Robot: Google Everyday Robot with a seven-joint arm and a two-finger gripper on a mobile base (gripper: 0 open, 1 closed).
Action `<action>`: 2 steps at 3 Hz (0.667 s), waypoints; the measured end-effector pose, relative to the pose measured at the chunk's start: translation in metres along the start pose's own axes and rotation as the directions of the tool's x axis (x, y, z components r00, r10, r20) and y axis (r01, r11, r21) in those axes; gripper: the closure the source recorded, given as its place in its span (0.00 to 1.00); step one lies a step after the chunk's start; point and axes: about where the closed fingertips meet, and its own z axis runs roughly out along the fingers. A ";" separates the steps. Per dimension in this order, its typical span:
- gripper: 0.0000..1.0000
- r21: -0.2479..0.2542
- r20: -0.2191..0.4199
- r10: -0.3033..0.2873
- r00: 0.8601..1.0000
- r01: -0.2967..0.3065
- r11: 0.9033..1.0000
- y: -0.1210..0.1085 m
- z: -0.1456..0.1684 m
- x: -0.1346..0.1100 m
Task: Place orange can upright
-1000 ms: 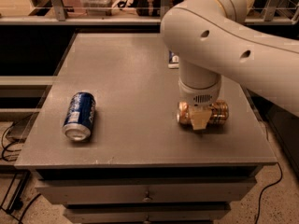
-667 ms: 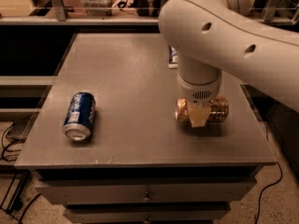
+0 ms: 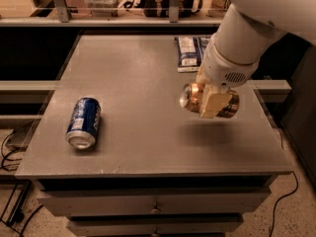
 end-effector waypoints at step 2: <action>1.00 0.059 0.418 -0.059 0.907 0.038 0.998 -0.014 -0.016 -0.020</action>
Offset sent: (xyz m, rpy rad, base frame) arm -0.0186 0.0610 0.0716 0.8984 0.0063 0.2709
